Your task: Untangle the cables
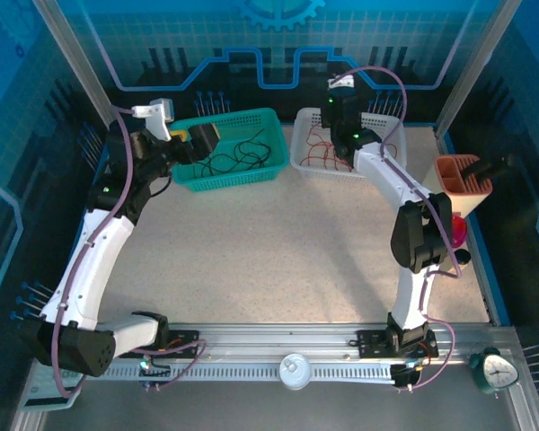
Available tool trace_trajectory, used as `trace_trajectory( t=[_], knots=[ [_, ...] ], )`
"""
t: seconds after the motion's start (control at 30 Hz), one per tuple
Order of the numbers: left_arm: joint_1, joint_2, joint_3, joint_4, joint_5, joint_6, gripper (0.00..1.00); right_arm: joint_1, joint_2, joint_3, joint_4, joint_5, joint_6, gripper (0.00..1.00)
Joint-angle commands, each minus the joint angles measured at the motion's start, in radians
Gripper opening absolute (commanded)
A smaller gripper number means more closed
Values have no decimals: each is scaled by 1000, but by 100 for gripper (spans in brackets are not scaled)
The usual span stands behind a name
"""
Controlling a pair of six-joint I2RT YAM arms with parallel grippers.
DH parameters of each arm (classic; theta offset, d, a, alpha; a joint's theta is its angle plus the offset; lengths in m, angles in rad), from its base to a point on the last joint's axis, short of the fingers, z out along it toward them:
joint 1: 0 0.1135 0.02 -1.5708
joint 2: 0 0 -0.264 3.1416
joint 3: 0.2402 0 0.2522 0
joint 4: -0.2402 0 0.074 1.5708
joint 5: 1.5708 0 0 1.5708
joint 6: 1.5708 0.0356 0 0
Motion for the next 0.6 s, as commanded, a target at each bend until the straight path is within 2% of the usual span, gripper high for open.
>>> trace_trajectory(
  t=[0.0,0.13,0.3,0.57],
  knots=[
    [-7,-31,-6,26,16,-19,99,-42,46,92,-88,-9,95,0],
    [-11,-41,-17,26,10,-25,99,-74,147,203,-216,-13,124,0],
    [-18,-43,-24,14,-3,-16,99,-129,292,350,-439,-123,210,0],
    [-29,-38,-4,-1,-9,-11,99,-196,365,320,-510,-258,307,0]
  ],
)
